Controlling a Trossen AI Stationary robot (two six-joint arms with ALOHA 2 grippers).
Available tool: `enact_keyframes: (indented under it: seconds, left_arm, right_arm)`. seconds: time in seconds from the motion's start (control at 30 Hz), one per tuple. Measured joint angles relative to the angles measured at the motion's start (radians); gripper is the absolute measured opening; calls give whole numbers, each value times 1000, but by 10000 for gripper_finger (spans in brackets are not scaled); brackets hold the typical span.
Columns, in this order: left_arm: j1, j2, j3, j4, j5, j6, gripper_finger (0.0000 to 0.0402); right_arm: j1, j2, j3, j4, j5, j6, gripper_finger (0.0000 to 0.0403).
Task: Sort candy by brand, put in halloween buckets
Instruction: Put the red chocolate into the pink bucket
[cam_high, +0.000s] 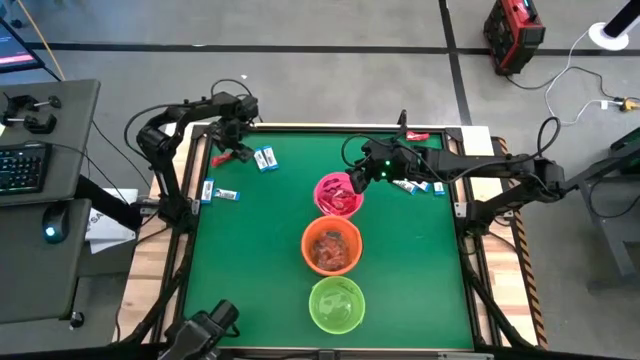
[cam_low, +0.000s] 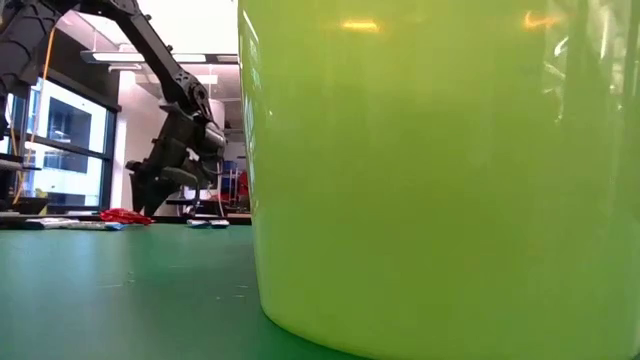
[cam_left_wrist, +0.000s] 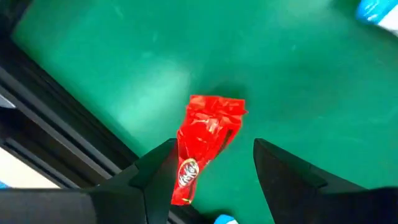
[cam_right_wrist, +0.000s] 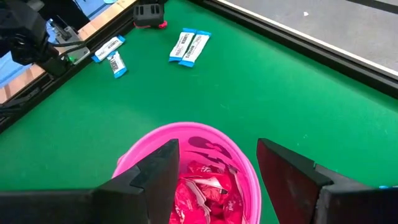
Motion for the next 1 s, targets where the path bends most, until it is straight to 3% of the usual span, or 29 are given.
enact_keyframes:
  seconds: [0.27,0.43,0.57,0.77,1.0]
  left_arm:
    - [-77,102,2,-58,-132,-59,197]
    - [-94,110,8,-54,-100,-43,192]
    - [-94,113,23,-81,-77,-7,143]
    - [-80,113,98,-159,-43,-4,17]
    - [-98,38,299,-199,-24,-15,25]
  right_arm:
    - [0,0,0,-3,0,32,209]
    - [0,0,0,-14,0,41,209]
    - [0,0,0,-15,-1,33,209]
    - [0,-9,0,-19,-2,25,209]
    - [0,-94,0,-44,-4,-49,209]
